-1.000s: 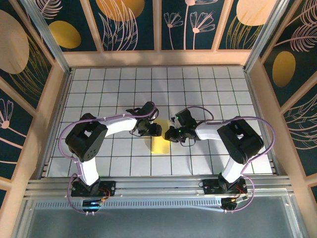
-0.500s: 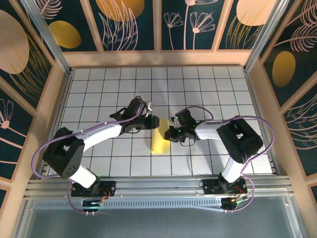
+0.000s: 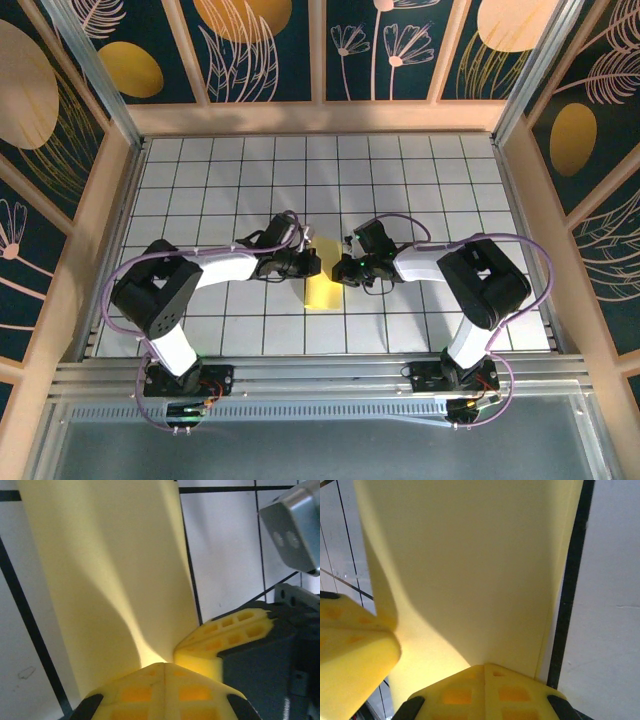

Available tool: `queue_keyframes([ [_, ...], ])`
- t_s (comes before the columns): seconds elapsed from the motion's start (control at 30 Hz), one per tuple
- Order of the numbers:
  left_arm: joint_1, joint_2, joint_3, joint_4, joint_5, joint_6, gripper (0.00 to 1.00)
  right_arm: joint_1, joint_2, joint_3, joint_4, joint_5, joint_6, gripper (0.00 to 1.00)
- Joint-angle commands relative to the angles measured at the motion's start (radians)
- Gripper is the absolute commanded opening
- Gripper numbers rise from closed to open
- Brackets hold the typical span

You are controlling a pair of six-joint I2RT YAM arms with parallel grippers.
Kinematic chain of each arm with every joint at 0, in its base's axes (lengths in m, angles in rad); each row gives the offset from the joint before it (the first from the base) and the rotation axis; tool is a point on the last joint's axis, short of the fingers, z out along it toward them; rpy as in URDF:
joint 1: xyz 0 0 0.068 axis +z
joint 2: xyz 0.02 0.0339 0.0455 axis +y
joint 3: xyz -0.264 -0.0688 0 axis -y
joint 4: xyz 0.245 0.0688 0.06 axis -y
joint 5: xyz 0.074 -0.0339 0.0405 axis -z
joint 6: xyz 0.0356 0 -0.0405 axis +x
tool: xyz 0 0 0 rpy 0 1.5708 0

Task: Fold a paper plane with a square sheet of paper (fold left side to right side)
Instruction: First fold the square sheet of paper in half at the center of the table.

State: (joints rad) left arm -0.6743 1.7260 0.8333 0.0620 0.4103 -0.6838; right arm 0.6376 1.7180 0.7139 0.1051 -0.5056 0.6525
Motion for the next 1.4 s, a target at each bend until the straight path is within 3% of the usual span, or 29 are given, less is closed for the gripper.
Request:
queue_keyframes([
  [0.0, 0.001, 0.025, -0.028, 0.059, -0.014, -0.006, 0.02, 0.011, 0.072, -0.037, -0.150, 0.115, -0.034, 0.00],
  [0.43, 0.017, 0.046, -0.100, 0.095, -0.040, -0.022, 0.00, 0.011, 0.079, -0.033, -0.200, 0.152, -0.053, 0.00],
  [0.87, 0.086, -0.100, -0.224, 0.103, -0.046, -0.007, 0.00, 0.011, 0.073, -0.033, -0.216, 0.168, -0.060, 0.00],
  [1.1, 0.084, -0.206, -0.208, 0.105, -0.010, 0.018, 0.00, 0.011, 0.069, -0.029, -0.202, 0.154, -0.059, 0.00],
  [1.23, 0.052, -0.175, -0.153, 0.107, 0.037, 0.027, 0.00, 0.012, 0.075, -0.026, -0.196, 0.153, -0.059, 0.00],
  [1.37, 0.009, -0.107, -0.096, 0.077, 0.017, 0.034, 0.00, 0.014, 0.083, -0.019, -0.202, 0.154, -0.059, 0.00],
])
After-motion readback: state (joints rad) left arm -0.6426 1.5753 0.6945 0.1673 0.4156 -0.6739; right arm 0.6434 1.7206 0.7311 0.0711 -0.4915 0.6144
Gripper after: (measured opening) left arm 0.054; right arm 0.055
